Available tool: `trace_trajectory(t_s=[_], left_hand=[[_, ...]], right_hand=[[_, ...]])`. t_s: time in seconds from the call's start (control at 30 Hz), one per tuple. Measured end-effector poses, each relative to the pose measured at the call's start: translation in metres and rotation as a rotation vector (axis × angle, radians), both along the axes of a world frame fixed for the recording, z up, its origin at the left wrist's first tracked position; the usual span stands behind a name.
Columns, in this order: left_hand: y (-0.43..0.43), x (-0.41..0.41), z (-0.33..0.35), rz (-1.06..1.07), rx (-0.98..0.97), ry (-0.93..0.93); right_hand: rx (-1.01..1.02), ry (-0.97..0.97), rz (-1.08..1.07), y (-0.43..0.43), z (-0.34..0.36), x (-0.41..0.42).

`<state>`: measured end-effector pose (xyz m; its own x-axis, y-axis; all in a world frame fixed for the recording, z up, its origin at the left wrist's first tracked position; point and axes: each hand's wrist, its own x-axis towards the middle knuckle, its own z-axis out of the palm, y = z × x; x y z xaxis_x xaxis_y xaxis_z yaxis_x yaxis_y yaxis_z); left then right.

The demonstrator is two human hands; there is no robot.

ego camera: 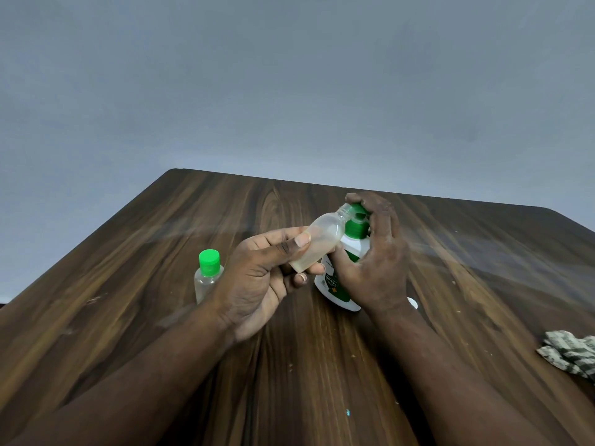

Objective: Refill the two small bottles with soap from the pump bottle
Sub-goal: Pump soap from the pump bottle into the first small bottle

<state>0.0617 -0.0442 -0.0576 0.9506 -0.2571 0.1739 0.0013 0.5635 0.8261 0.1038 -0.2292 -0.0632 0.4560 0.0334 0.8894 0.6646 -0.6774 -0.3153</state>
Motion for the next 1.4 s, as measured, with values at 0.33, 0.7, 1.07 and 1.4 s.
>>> trace_trajectory(t_s=[0.33,0.7,1.07,1.4], left_hand=[[0.001,0.000,0.003,0.040,-0.018,0.014],[0.001,-0.003,0.007,0.025,-0.015,0.049],[0.001,-0.004,0.009,0.027,-0.011,0.051],[0.003,-0.003,0.011,0.032,0.053,0.019]], right_hand=[[-0.036,0.027,0.007,-0.003,0.006,-0.002],[-0.053,-0.016,-0.045,0.000,-0.001,0.000],[-0.047,-0.016,-0.093,0.001,-0.001,0.000],[0.028,0.072,0.144,-0.014,0.019,-0.010]])
